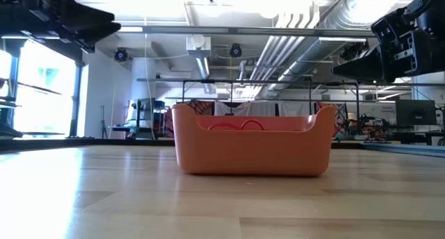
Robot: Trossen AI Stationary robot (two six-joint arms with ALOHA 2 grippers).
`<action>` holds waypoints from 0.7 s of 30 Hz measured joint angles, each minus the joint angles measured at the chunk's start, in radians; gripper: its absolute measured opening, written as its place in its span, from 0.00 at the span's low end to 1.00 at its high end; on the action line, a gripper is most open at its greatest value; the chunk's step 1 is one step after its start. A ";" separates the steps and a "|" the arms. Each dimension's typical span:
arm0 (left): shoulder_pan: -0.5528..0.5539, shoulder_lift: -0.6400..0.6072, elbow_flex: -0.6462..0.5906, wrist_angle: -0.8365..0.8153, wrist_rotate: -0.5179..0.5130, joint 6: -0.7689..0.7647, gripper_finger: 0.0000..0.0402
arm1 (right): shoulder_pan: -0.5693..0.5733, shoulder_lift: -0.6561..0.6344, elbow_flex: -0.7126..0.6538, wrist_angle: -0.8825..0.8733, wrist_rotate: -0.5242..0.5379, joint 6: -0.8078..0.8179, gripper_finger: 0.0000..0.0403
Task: Sort rubber bands into baskets
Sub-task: Return to Home Position
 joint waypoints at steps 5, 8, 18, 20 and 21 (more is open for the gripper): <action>0.000 -0.073 0.000 -0.073 0.010 0.004 0.38 | 0.000 0.000 0.000 0.017 -0.004 0.008 0.00; 0.000 -0.105 0.000 -0.122 0.007 -0.007 0.38 | 0.000 0.000 0.000 0.037 0.008 0.015 0.00; 0.006 -0.144 -0.004 -0.117 -0.085 0.034 0.38 | 0.000 -0.061 0.000 0.008 0.141 -0.003 0.00; 0.017 -0.145 -0.022 -0.102 -0.089 0.049 0.38 | 0.000 -0.087 0.000 -0.031 0.159 -0.003 0.00; 0.025 -0.144 -0.035 -0.084 -0.091 0.051 0.38 | 0.000 -0.103 0.000 -0.053 0.167 -0.003 0.00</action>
